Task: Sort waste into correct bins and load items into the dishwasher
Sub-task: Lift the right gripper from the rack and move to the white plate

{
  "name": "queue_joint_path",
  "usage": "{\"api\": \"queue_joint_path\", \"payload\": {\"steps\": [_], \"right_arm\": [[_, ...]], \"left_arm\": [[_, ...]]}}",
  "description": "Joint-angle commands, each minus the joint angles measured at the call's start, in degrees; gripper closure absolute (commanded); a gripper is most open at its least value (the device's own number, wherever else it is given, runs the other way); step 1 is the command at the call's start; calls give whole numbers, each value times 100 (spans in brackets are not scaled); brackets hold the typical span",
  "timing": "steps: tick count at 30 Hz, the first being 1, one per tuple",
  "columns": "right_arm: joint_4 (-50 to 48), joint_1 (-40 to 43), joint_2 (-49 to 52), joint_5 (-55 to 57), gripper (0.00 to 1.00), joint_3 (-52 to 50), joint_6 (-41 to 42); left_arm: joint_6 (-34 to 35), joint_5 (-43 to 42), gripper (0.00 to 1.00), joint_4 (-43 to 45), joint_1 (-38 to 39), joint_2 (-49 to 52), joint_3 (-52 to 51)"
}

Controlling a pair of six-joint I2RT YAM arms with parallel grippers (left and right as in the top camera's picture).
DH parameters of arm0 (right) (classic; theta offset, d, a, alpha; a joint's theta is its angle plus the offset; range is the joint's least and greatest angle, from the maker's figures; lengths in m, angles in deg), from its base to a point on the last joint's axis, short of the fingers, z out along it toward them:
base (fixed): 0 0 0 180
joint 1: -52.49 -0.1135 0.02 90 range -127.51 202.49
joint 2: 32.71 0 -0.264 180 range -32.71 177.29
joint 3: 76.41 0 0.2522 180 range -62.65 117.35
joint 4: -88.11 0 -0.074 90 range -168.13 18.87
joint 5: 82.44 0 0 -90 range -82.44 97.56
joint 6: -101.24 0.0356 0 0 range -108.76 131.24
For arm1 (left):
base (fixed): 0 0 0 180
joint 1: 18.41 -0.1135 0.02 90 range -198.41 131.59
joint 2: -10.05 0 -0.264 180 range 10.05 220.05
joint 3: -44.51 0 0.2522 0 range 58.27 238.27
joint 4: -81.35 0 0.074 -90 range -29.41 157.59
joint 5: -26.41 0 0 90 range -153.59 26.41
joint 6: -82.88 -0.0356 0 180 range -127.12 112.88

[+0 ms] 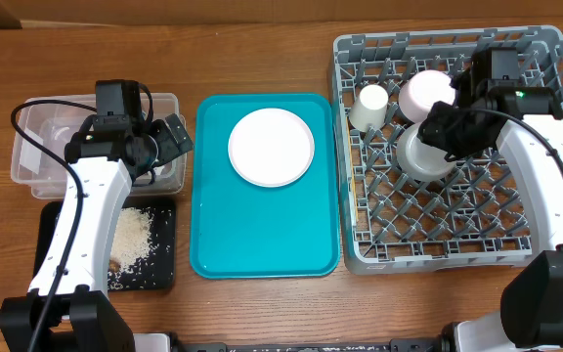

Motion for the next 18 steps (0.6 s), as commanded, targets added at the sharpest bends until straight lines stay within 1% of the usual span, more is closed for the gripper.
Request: {"api": "queue_joint_path", "payload": {"steps": [1,7,11,15,18], "right_arm": [[-17,15,83,669,60,-46,297],[-101,15,236,1707,60,-391,776],[-11,15,251,2116,60,-396,1036],[-48,15,251,2155,60,-385,1047],[-55,15,251,2055,60,-166,1021]], "left_arm": [[61,72,0,20,35,39,52],[61,72,0,20,39,39,52],[61,72,0,20,39,42,52],[61,72,0,20,39,39,52],[61,72,0,20,39,39,52]]}}
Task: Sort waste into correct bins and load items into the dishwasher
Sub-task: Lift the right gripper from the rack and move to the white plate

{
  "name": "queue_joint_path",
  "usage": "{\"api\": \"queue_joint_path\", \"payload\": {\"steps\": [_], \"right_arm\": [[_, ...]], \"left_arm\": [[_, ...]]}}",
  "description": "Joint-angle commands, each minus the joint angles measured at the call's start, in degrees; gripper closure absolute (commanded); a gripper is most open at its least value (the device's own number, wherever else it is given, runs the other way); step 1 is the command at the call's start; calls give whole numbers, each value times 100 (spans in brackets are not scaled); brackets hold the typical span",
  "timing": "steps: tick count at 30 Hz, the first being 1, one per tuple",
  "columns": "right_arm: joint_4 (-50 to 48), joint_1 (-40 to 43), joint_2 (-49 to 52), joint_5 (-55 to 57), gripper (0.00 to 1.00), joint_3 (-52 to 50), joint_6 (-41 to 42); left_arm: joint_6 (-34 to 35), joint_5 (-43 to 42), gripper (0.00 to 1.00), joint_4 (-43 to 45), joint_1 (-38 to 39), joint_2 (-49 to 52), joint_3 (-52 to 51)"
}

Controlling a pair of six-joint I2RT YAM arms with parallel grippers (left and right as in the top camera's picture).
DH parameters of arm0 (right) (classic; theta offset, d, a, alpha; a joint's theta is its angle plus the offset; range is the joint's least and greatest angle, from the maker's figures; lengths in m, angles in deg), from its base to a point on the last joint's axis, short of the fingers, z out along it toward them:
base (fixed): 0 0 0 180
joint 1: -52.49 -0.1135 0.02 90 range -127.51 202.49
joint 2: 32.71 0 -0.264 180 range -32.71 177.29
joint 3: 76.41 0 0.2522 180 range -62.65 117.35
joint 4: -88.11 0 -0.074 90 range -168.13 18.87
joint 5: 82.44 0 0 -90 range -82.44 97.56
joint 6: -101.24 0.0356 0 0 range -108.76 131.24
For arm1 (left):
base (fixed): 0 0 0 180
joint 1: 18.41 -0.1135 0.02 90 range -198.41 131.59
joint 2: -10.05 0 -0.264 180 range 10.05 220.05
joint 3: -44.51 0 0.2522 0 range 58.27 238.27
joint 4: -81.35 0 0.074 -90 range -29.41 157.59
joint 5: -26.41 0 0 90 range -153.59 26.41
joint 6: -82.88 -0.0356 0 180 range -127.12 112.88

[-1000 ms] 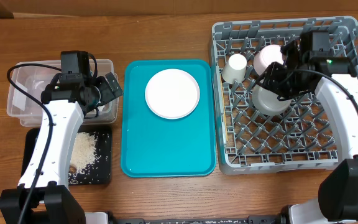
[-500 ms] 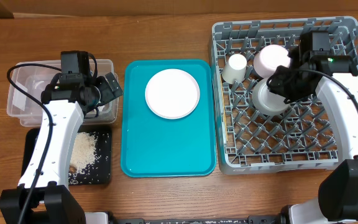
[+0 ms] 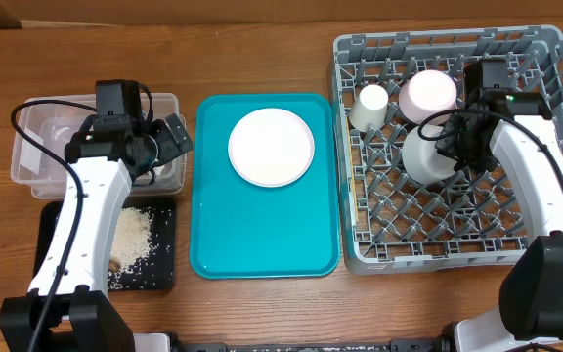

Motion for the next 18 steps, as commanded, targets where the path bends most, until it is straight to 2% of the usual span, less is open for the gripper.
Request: {"api": "queue_joint_path", "payload": {"steps": [1,4,5,9,18], "right_arm": [[22,11,48,4,60,310,103],[236,-2,42,-369,60,846,76],[459,-15,42,-892,60,1331,-63],[793,-243,42,-1858,60,2022,-264],[745,-1563,66,-1950,59,1904,-343]], "left_arm": [[61,72,0,20,39,42,52],[61,72,0,20,39,39,52],[61,72,0,20,39,39,52],[61,72,0,20,39,39,52],[61,72,0,20,39,39,52]]}}
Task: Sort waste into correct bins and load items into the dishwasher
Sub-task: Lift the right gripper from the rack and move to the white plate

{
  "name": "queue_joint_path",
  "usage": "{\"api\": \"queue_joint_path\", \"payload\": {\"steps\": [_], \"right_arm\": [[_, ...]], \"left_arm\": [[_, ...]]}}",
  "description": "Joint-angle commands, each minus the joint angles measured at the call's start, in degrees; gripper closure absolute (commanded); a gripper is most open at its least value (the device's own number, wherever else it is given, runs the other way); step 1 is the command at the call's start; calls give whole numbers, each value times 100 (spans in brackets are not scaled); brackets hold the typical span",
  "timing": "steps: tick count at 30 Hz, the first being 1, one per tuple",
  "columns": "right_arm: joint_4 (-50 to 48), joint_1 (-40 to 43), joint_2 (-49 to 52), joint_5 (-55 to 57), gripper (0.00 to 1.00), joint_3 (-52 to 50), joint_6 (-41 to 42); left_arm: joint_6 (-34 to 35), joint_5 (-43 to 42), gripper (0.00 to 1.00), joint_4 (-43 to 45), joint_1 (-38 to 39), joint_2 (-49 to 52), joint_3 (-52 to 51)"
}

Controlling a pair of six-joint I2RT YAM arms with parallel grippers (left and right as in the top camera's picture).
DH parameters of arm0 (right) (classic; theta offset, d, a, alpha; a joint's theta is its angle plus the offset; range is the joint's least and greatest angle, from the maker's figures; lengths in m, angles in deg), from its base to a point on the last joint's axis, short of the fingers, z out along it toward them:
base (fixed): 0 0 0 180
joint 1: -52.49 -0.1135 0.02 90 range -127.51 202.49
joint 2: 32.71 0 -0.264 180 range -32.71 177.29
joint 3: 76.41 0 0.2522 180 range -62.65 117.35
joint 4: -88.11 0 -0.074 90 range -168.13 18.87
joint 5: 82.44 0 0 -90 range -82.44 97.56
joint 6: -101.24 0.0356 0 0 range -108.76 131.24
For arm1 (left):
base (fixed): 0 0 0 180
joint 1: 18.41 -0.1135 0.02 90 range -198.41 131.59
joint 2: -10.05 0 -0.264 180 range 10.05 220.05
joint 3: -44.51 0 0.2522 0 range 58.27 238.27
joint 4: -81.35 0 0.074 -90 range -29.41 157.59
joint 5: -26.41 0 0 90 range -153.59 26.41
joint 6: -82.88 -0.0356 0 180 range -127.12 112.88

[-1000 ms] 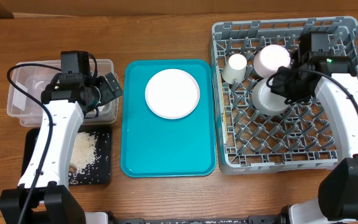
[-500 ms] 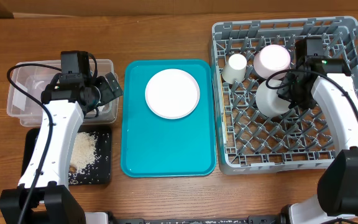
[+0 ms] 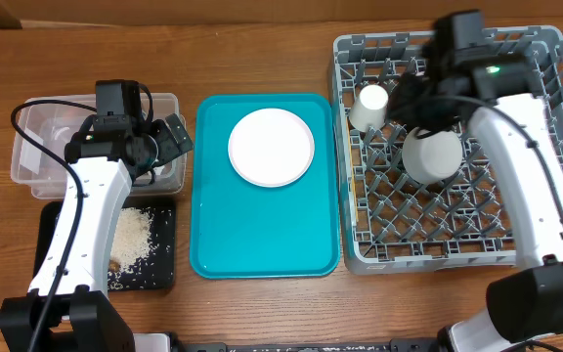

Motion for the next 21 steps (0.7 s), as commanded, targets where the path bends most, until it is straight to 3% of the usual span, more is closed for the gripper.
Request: {"api": "queue_joint_path", "payload": {"steps": [1,10,21], "right_arm": [[-57,-619,-26,-96,58,-208,-90],[-1073,-1773,-15,-249,56,-844,-70],[-4153,-3064,564,153,55,-2310,-328]], "left_arm": [[61,72,0,20,39,39,52],[61,72,0,20,39,39,52],[61,72,0,20,37,39,52]]}}
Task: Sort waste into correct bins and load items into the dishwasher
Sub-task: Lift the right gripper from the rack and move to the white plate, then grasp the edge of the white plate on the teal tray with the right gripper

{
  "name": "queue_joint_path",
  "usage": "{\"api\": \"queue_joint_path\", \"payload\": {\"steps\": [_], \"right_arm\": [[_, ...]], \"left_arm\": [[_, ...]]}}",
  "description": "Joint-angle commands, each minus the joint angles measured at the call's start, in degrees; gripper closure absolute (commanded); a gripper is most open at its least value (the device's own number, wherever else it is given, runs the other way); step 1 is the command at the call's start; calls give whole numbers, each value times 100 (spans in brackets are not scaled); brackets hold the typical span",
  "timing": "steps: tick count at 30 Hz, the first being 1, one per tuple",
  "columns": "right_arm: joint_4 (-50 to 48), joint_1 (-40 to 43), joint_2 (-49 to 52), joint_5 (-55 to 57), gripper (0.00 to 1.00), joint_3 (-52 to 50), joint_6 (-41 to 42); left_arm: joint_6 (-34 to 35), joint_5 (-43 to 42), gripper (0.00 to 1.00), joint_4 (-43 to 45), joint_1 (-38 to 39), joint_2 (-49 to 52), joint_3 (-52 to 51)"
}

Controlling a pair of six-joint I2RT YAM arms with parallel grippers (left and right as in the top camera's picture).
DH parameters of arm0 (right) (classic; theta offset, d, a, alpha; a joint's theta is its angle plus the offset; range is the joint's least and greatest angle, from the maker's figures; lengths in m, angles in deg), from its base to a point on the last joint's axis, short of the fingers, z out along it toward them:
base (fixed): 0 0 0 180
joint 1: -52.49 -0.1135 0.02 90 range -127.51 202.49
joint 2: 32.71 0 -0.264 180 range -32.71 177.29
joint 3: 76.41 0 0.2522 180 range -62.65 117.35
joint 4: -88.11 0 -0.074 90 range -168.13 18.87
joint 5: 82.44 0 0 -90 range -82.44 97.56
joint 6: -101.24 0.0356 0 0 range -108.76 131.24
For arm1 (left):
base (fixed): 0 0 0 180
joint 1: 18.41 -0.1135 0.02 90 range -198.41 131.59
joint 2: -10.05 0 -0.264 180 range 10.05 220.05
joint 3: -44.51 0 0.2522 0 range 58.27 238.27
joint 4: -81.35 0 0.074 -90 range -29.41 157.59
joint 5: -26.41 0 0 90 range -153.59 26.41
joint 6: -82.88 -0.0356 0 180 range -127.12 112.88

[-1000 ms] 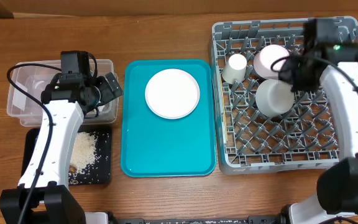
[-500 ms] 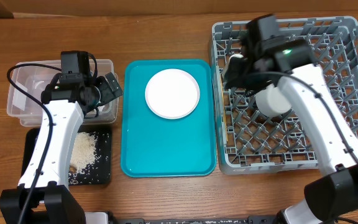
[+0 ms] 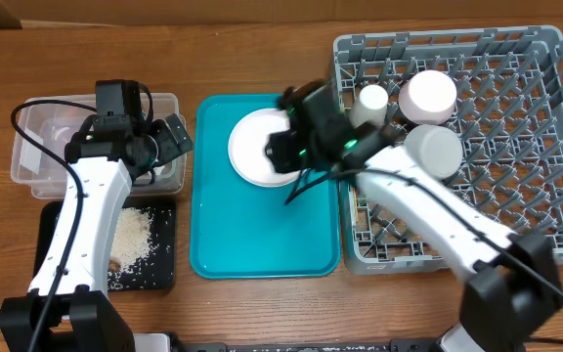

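A white plate (image 3: 254, 147) lies at the top of the teal tray (image 3: 262, 235). My right gripper (image 3: 280, 149) hangs over the plate's right part; its fingers look open, with nothing seen in them, though the view is blurred. In the grey dish rack (image 3: 545, 39) stand a small white cup (image 3: 370, 102), a pinkish bowl (image 3: 429, 93) and an upturned white bowl (image 3: 436, 152). Over the right end of the clear plastic bin (image 3: 47, 137), my left gripper (image 3: 174, 135) is open and empty.
A black tray (image 3: 159, 269) with spilled rice on it lies in front of the clear bin at the left. The right arm stretches from the rack's front left corner across to the tray. Wooden table surrounds everything.
My right gripper has left the rack, where it was by the pinkish bowl and the cup, and is now over the white plate on the teal tray. The left arm has not moved.
My right gripper was on the upturned white bowl in the rack, then beside it with the bowl resting on the pegs. After that it was at the rack's back left, and now it is over the plate. My left gripper stayed at the clear bin.
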Motion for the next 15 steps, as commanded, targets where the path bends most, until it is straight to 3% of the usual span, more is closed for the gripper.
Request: {"api": "queue_joint_path", "payload": {"steps": [1,8,15], "right_arm": [[-817,-380,479,267,55,-365,-442],[-2083,-874,1600,1128,56,-400,-1556],[-2212,-879,1932,1263,56,-400,-1773]], "left_arm": [[61,72,0,20,37,39,52],[61,72,0,20,39,39,52],[61,72,0,20,39,39,52]]}}
